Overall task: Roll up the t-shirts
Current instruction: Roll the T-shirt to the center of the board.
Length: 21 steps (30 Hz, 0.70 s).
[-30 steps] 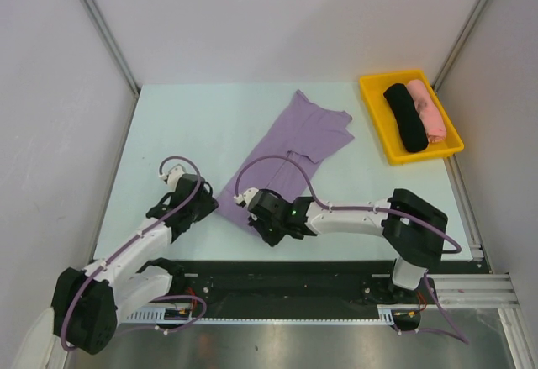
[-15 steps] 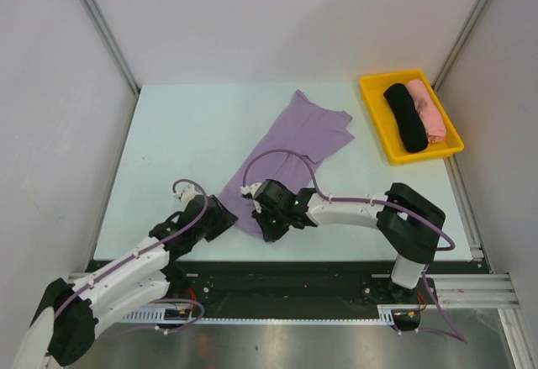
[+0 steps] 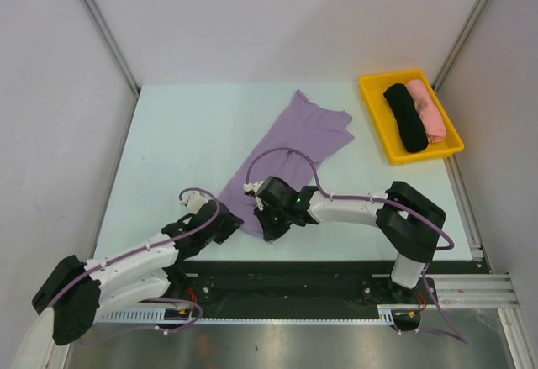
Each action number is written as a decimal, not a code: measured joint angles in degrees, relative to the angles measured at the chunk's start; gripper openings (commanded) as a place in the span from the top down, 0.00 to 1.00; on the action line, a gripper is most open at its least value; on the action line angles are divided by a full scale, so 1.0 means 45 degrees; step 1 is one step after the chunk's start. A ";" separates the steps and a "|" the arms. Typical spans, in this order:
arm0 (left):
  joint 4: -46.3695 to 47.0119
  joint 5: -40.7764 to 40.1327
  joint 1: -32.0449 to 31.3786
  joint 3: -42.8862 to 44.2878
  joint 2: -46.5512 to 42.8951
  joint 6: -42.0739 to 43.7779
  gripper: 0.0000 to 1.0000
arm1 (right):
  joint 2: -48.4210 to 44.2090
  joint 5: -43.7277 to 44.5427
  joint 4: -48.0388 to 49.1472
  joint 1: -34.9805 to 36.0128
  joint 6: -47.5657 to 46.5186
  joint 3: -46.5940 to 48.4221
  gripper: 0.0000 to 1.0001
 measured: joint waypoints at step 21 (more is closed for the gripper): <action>-0.1277 -0.0709 -0.0330 0.1865 0.1666 0.0034 1.00 | -0.2249 0.4099 0.1671 0.2021 -0.0563 -0.1588 0.60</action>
